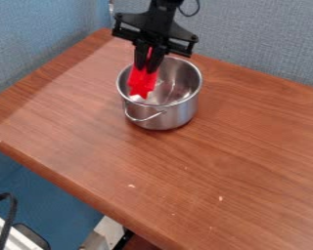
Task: Put the red object in the metal pot
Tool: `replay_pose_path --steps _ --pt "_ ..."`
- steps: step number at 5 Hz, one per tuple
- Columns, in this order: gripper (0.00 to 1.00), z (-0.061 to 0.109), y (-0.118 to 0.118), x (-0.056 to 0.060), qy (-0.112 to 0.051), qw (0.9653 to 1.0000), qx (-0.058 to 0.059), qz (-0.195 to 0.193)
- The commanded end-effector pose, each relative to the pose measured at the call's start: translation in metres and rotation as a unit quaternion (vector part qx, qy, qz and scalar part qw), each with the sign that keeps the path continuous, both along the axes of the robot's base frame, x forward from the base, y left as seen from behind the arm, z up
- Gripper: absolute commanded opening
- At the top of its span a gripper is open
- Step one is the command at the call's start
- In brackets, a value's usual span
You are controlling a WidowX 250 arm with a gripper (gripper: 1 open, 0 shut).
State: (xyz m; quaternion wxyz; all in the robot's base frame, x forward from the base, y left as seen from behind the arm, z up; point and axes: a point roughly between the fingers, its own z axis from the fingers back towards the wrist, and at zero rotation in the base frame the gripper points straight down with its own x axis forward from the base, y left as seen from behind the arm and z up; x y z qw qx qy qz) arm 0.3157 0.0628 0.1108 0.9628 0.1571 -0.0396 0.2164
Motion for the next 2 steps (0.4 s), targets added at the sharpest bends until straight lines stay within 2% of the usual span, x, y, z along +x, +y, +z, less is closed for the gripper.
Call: replay_pose_path --steps 1,2 --pt "0.00 0.034 -0.015 0.008 -0.050 0.9985 0.011 0.022" --pt "0.00 0.035 -0.029 0.013 -0.054 0.9977 0.020 0.036"
